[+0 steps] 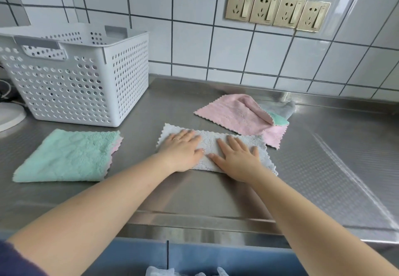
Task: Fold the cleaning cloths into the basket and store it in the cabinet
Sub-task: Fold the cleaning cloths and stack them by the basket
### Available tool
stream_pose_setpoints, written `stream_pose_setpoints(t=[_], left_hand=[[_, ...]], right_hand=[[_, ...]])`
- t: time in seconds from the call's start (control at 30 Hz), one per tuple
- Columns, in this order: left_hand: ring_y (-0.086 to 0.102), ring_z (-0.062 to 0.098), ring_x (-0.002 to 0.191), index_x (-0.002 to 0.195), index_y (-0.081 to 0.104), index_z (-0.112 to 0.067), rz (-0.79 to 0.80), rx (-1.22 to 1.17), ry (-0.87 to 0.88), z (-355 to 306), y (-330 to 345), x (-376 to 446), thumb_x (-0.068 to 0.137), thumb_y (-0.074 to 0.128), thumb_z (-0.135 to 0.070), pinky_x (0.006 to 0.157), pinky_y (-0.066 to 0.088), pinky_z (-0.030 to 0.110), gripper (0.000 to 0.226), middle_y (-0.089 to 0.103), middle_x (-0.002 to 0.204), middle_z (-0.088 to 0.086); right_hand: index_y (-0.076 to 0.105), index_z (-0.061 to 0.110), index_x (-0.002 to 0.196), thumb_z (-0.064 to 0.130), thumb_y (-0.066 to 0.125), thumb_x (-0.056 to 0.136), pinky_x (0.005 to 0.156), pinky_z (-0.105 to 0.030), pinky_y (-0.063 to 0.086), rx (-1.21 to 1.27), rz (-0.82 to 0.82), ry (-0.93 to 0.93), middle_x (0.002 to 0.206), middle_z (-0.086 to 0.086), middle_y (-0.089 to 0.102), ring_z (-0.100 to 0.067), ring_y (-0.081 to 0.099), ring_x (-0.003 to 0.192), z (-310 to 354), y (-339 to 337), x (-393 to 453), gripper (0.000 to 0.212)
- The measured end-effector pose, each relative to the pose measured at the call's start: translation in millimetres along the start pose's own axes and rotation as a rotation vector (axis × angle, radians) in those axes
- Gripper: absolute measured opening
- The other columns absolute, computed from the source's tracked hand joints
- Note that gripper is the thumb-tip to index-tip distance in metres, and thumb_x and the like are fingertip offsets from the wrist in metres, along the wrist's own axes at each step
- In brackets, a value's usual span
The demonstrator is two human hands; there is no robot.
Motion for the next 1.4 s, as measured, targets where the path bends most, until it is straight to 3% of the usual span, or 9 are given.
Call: stream_pose_setpoints(t=[0.3,0.4,0.47,0.53,0.63,0.8,1.0,1.2,1.4], left_hand=[[-0.001,0.017,0.147,0.151,0.009,-0.026,0.023,-0.023,-0.054,20,-1,-4,0.096,0.02,-0.056,0.119,-0.001,0.039,0.064,0.0,0.16,0.0],[0.008,0.019,0.146,0.148,0.024,-0.023,-0.033,-0.021,-0.018,15,-6,-9,0.098,0.027,-0.05,0.118,0.003,0.04,0.057,0.013,0.159,0.002],[0.036,0.021,0.135,0.131,0.053,-0.021,-0.235,0.006,0.191,4,-10,-19,0.095,0.041,-0.039,0.113,0.019,0.036,0.041,0.046,0.143,0.002],[0.062,0.022,0.099,0.099,0.072,-0.025,-0.436,0.036,0.414,-15,-13,-32,0.085,0.05,-0.034,0.098,0.039,0.032,0.027,0.069,0.103,-0.003],[0.064,0.021,0.068,0.073,0.073,-0.026,-0.452,0.128,0.492,-38,-8,-41,0.075,0.056,-0.037,0.078,0.052,0.03,0.021,0.065,0.07,-0.006],[0.059,0.024,0.052,0.055,0.064,-0.02,-0.434,0.231,0.429,-47,-14,-39,0.063,0.065,-0.025,0.055,0.044,0.025,0.009,0.055,0.053,-0.001],[0.059,0.022,0.053,0.056,0.058,-0.021,-0.395,0.176,0.426,-26,-17,-63,0.061,0.058,-0.024,0.061,0.05,0.03,0.005,0.056,0.056,-0.003],[0.064,0.014,0.066,0.066,0.06,-0.027,-0.395,0.218,0.361,15,-20,-92,0.069,0.04,-0.031,0.092,0.045,0.036,0.021,0.06,0.066,-0.009],[0.066,0.01,0.086,0.082,0.062,-0.033,-0.295,0.183,0.468,49,-23,-113,0.079,0.058,-0.029,0.103,0.036,0.048,0.006,0.065,0.088,-0.015]], right_hand=[[0.006,0.037,0.149,0.074,0.013,0.085,0.114,-0.058,0.003,0.007,0.008,0.106,0.16,0.006,-0.001,-0.014,-0.004,0.147,-43,-1,-19,0.075],[0.02,0.034,0.147,0.072,0.018,0.087,0.113,-0.06,0.006,-0.025,0.029,0.127,0.159,0.004,0.011,-0.017,0.007,0.146,-41,-7,-14,0.071],[0.049,0.03,0.127,0.059,0.028,0.092,0.111,-0.056,0.017,0.008,-0.084,0.084,0.145,0.002,0.04,-0.021,0.035,0.134,-38,-17,-9,0.049],[0.062,0.025,0.113,0.034,0.039,0.096,0.105,-0.045,0.031,0.163,-0.31,-0.063,0.129,0.002,0.056,-0.024,0.053,0.116,-30,-27,-3,0.03],[0.066,0.02,0.112,0.014,0.045,0.092,0.095,-0.031,0.038,0.174,-0.34,-0.284,0.124,0.0,0.06,-0.026,0.058,0.109,-11,-30,7,0.03],[0.064,0.029,0.112,0.022,0.038,0.095,0.085,-0.028,0.032,0.02,-0.14,-0.285,0.122,0.002,0.055,-0.02,0.054,0.108,6,-31,18,0.032],[0.063,0.036,0.112,0.021,0.041,0.096,0.084,-0.029,0.035,-0.031,-0.13,-0.366,0.113,0.006,0.057,-0.024,0.055,0.102,-10,-30,11,0.032],[0.069,0.031,0.103,0.014,0.046,0.09,0.086,-0.024,0.033,-0.036,-0.17,-0.471,0.105,0.011,0.065,-0.013,0.058,0.099,-3,-34,-20,0.031],[0.071,0.023,0.086,0.01,0.047,0.083,0.078,-0.021,0.038,0.044,-0.068,-0.521,0.092,0.011,0.071,-0.01,0.061,0.086,21,-32,-56,0.027]])
Point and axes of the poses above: each hand's wrist, its own x-axis towards the middle knuckle, its own y-axis out of the palm, z = x × y, the point moved 1 cm from there along x, towards the middle knuckle
